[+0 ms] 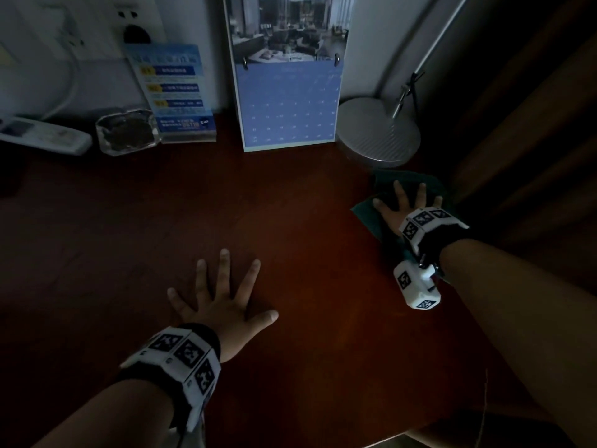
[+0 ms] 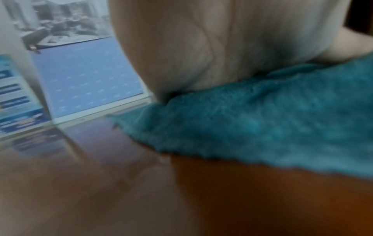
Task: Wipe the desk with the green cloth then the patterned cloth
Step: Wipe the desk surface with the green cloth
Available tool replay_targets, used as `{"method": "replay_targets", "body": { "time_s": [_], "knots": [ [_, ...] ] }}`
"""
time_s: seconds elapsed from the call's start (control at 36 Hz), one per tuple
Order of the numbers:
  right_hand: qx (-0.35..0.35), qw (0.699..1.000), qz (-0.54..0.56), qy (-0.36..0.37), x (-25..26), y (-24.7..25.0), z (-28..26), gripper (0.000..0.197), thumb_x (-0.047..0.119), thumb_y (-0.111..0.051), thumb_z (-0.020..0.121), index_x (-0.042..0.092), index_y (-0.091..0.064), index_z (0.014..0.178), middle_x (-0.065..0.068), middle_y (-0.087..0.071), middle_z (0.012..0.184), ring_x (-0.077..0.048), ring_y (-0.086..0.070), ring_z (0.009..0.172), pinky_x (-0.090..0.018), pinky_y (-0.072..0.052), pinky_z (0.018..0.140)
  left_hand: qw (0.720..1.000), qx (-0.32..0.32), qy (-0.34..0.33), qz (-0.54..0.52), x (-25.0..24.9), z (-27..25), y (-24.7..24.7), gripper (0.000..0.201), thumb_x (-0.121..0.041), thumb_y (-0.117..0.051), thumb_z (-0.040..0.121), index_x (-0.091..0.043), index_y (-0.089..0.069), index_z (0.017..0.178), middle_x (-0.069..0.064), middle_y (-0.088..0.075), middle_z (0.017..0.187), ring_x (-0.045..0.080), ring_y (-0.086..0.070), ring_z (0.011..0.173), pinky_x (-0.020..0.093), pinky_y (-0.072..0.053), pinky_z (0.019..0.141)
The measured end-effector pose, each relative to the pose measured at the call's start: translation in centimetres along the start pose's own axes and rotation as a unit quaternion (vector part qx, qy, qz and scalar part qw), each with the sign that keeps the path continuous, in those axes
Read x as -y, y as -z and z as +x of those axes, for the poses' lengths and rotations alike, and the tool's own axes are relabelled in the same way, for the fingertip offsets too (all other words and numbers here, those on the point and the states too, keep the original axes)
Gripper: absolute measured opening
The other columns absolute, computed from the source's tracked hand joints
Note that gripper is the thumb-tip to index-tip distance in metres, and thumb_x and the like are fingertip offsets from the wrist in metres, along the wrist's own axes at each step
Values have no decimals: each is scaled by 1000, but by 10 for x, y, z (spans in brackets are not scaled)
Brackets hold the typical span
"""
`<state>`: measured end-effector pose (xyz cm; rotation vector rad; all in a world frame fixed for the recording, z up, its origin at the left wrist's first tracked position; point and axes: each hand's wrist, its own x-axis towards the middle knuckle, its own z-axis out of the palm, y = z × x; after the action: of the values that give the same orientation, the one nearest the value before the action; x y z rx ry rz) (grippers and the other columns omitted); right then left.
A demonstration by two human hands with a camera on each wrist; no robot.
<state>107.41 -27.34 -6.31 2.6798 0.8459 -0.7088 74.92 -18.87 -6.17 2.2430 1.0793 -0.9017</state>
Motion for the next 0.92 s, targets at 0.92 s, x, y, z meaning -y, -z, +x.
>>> {"method": "replay_targets", "body": {
  "time_s": [0.92],
  "knots": [
    [-62,961,153,-222,-83,-122,-148,67,57,-24,96,33,6,150,2,13,159,-29,7,146,-51,-3,114,999,-42,-15,-2,3,-7,7,86,-77,-34,82,-50,24,139,-3,42,147,31,30,139,69,1,107]
  ]
}}
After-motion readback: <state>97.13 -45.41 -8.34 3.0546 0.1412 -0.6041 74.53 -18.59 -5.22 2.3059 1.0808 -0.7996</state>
